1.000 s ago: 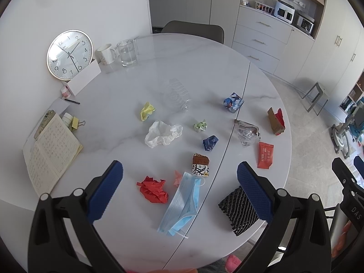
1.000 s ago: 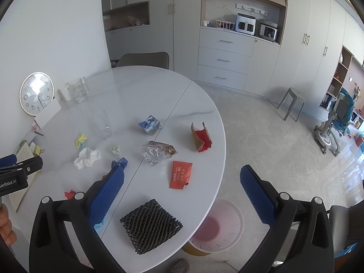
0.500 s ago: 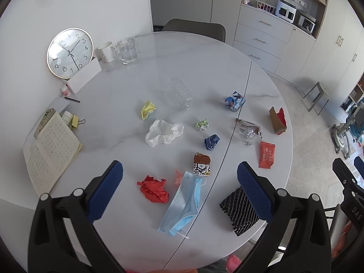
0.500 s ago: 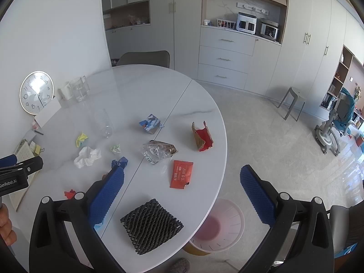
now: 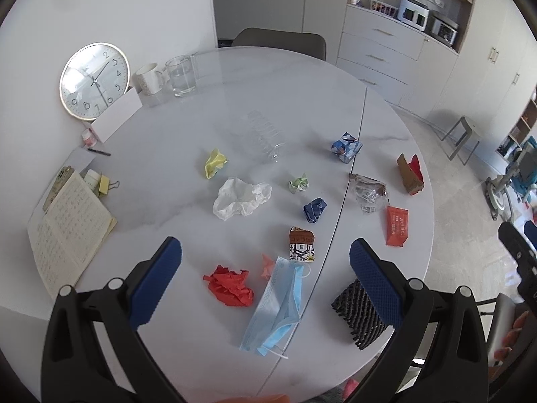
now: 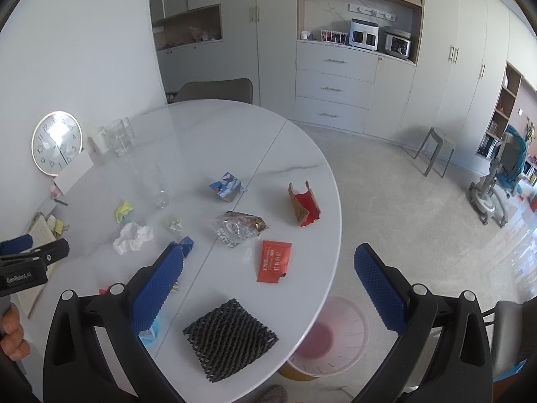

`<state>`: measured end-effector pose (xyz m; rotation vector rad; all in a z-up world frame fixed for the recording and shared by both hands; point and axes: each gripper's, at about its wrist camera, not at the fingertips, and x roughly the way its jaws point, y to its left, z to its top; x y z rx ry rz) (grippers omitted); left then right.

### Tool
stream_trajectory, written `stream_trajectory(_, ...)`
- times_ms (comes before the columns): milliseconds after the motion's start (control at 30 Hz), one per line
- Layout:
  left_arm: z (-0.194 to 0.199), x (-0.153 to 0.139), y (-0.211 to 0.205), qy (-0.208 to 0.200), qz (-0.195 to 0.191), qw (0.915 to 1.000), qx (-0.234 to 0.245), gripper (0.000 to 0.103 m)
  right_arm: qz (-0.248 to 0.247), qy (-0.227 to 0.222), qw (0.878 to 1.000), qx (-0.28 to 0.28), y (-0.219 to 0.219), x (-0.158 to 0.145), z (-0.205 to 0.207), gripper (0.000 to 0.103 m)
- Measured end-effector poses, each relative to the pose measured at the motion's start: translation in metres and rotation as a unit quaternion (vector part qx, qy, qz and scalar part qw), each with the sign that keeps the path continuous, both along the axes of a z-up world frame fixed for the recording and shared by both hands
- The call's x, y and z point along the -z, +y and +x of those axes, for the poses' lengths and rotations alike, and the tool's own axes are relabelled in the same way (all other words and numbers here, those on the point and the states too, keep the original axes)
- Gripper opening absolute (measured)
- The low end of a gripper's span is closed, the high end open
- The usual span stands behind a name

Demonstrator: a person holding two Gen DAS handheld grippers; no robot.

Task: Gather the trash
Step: 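Grasp the red crumpled paper with the left tool while the right tool grasps the blue mask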

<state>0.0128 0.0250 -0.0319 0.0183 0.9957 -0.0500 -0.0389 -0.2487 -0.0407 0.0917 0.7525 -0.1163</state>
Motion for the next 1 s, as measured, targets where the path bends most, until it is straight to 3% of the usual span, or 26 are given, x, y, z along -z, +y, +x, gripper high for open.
stream_trajectory(133, 0.008, 0.019, 0.019, 0.008, 0.009, 0.9997, 0.019, 0.096, 0.002, -0.006, 1.0, 0.001, 0.004, 0.007, -0.001, 0.101)
stream_trajectory(400, 0.024, 0.073, 0.061, 0.037, 0.018, 0.9981, 0.046, 0.097, 0.028, 0.047, 0.998, 0.003, 0.022, 0.051, 0.005, 0.101)
stream_trajectory(533, 0.03, 0.108, 0.07, 0.055, 0.029, 0.9946, 0.082, 0.096, 0.04, 0.068, 0.997, 0.011, 0.037, 0.074, 0.006, 0.101)
stream_trajectory(833, 0.037, 0.174, 0.068, 0.114, -0.007, 0.9829, 0.144, 0.096, 0.037, 0.1, 0.994, 0.034, 0.067, 0.118, 0.005, 0.101)
stream_trajectory(1000, 0.04, 0.193, 0.063, 0.124, -0.018, 0.977, 0.173, 0.091, 0.097, 0.107, 0.989, 0.03, 0.079, 0.13, 0.002, 0.101)
